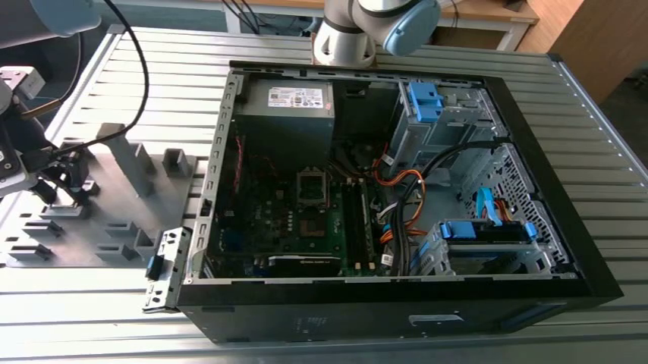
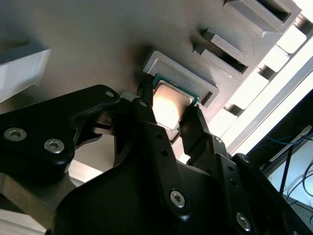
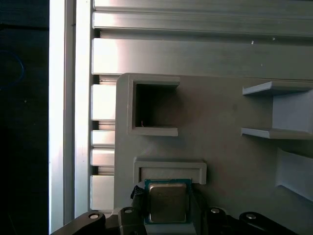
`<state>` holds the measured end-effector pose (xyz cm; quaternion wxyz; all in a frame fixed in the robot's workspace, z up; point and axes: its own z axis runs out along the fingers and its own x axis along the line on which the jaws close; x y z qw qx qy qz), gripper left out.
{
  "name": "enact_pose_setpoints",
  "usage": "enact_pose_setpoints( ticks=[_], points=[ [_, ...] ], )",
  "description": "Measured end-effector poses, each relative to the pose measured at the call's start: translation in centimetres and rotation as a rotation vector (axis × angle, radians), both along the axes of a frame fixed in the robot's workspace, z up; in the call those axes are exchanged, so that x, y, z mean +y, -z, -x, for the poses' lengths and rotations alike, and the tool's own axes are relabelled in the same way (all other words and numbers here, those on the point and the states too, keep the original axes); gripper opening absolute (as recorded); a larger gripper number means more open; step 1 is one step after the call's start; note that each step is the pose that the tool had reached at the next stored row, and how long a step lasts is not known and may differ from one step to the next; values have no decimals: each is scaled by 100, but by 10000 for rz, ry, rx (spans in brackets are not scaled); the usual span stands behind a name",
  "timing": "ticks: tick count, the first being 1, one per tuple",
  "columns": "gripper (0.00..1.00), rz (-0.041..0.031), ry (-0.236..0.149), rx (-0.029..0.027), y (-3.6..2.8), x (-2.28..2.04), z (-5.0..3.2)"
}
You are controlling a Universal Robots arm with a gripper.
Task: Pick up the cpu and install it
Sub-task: 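Pick up the cpu and move it towards the insertion slot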
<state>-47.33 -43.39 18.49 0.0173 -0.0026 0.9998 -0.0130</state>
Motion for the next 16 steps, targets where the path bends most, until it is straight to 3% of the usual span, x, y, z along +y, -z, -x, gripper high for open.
enact_pose_setpoints(
  ticks=[7, 16],
  points=[
    [47, 2, 0, 2, -35, 0, 0],
    [47, 2, 0, 3, -25, -1, 0]
  ],
)
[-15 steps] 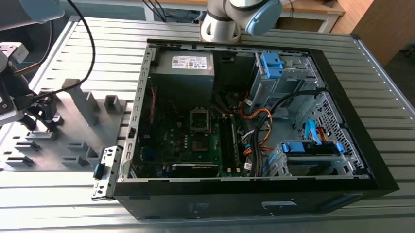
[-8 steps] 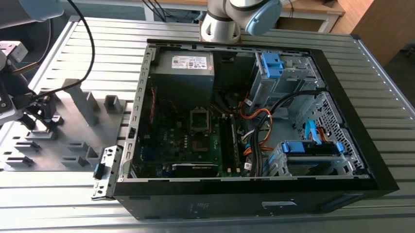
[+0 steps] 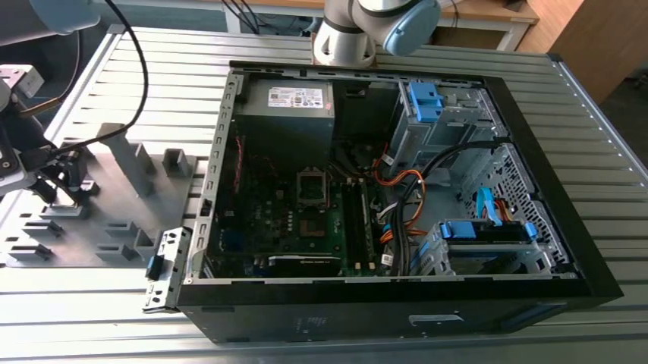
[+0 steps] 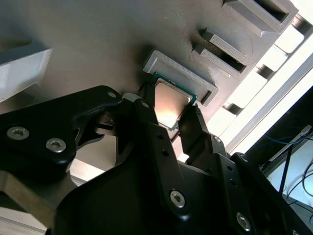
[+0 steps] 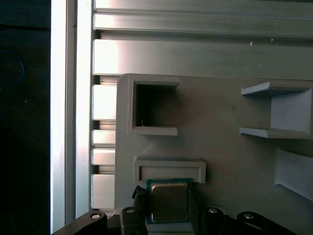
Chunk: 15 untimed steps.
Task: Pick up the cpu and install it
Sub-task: 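Pick up the cpu and move it towards the insertion slot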
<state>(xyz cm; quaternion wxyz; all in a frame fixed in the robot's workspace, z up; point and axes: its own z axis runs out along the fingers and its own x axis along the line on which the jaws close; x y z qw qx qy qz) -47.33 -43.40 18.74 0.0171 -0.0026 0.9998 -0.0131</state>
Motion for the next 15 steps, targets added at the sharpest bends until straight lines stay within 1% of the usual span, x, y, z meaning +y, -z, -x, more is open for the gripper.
enact_pose_setpoints(
  ticks=[5, 6, 9, 11, 15],
  points=[
    [48, 0, 0, -1, 2, 0, 0],
    [54, 0, 0, -1, 2, 0, 0],
    [54, 0, 0, -1, 3, 0, 0],
    [54, -3, 0, -6, 18, 0, -1],
    [54, 2, -12, 2, 21, 0, -4]
  ],
)
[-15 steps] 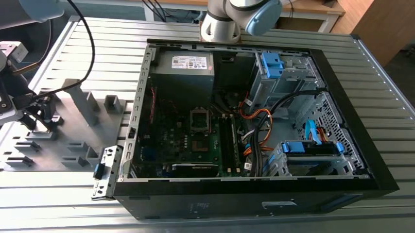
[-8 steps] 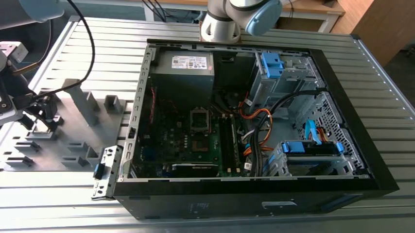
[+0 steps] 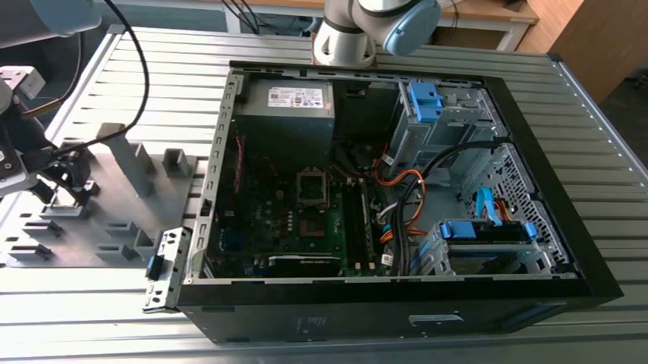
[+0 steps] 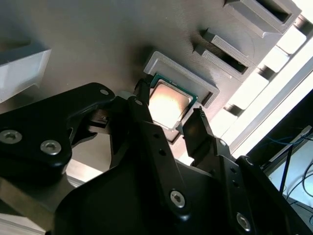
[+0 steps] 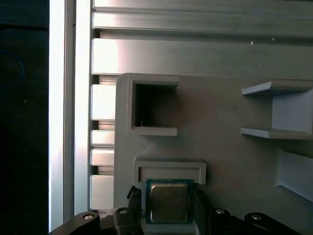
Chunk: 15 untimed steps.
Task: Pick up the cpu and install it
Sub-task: 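Pick up the cpu and move it towards the insertion slot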
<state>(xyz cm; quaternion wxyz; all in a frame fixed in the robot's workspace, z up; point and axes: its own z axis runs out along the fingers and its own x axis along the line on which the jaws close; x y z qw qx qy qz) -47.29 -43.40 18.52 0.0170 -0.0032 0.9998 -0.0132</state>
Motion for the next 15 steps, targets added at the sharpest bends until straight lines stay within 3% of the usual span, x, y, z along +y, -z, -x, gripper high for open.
enact_pose_setpoints(
  ticks=[15],
  points=[
    [54, 1, -188, 0, 15, 0, -6]
  ],
)
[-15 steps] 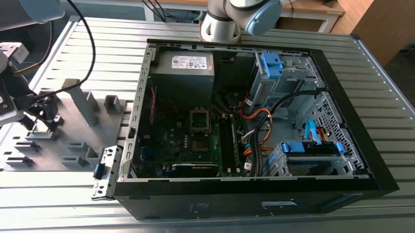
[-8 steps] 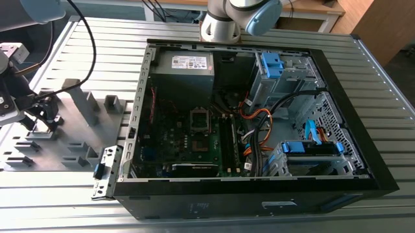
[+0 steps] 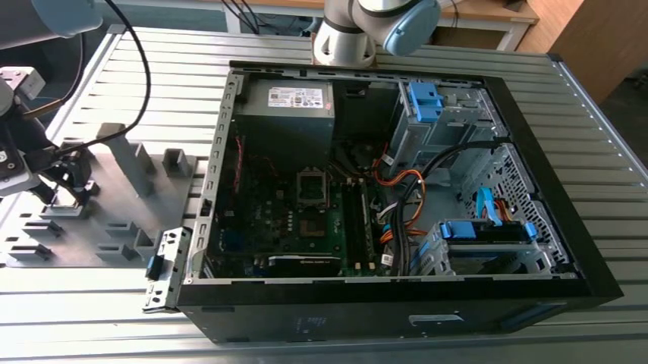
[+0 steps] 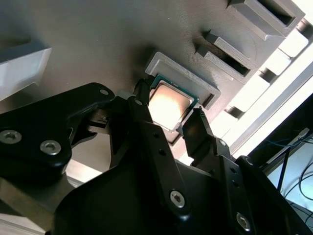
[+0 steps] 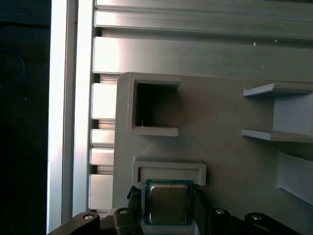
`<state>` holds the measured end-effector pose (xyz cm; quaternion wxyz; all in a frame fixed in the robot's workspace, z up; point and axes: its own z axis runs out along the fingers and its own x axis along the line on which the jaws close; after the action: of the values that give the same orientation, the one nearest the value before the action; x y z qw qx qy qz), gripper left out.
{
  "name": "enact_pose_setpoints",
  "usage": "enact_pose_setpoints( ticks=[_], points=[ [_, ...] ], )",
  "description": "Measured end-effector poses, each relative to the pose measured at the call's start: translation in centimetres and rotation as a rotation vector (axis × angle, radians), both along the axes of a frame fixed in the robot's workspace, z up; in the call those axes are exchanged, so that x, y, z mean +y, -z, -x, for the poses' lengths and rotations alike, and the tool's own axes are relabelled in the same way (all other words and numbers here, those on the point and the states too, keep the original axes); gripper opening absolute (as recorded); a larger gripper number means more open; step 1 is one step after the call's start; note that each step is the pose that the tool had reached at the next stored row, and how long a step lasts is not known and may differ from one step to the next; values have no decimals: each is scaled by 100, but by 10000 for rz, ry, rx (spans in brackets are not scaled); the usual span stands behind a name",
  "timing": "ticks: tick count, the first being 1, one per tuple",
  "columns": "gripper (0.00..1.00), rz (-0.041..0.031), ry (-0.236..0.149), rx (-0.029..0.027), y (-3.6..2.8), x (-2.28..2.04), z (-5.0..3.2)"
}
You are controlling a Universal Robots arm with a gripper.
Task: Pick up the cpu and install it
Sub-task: 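Pick up the cpu and move it towards the insertion slot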
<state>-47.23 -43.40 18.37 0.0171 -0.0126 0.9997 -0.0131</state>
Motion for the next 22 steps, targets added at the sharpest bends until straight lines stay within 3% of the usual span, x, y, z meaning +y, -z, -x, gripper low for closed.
enact_pose_setpoints(
  ticks=[8, 10, 22],
  points=[
    [54, 0, -10, 1, 1, 0, 0],
    [47, 2, -11, 3, 0, 0, 0],
    [47, -1, -13, -1, -11, 1, -1]
  ],
)
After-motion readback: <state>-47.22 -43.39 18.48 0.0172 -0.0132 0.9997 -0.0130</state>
